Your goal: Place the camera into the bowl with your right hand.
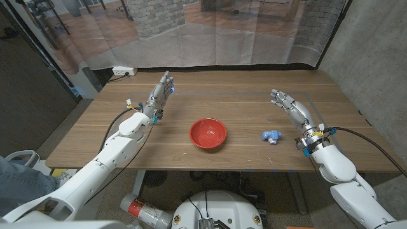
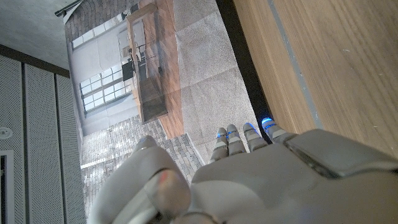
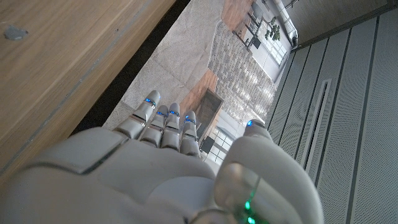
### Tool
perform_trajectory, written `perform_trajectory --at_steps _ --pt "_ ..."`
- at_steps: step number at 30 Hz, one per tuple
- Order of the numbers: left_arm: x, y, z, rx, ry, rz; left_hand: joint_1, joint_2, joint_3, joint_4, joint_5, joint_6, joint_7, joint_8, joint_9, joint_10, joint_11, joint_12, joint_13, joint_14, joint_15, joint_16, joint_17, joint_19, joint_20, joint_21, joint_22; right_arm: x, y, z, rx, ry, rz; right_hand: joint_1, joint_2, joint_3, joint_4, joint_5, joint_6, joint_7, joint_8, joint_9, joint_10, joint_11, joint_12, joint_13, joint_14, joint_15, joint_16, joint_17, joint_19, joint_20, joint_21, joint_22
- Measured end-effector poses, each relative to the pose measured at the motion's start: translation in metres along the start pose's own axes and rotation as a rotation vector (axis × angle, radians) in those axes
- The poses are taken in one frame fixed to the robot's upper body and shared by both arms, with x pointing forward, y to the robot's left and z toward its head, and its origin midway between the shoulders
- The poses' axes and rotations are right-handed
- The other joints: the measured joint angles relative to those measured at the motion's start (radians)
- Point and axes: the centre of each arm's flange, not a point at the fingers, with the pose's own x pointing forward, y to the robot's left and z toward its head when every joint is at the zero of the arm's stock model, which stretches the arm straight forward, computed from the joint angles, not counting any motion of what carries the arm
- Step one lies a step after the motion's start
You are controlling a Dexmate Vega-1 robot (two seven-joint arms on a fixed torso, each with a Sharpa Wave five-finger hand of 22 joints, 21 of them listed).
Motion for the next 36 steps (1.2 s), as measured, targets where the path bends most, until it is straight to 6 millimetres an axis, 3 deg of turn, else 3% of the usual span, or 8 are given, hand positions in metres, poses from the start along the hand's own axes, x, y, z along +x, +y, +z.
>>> perform_trajectory --at_steps 36 --pt "0.004 -0.002 0.002 -0.002 -0.009 -0.003 0.004 0.004 -0.008 0.000 -0.004 0.005 -0.006 0.000 0.000 0.003 -0.004 -0.004 0.000 0.000 0.000 0.000 0.000 0.000 0.000 -0.018 0.000 -0.015 0.010 0.000 -0.179 -0.011 -0.009 0.020 -0.001 0.004 -0.021 -0.006 0.011 -0.011 0.000 0.000 0.017 -0.016 0.000 0.000 0.013 -0.013 0.000 0.000 0.016 0.002 -0.025 0.005"
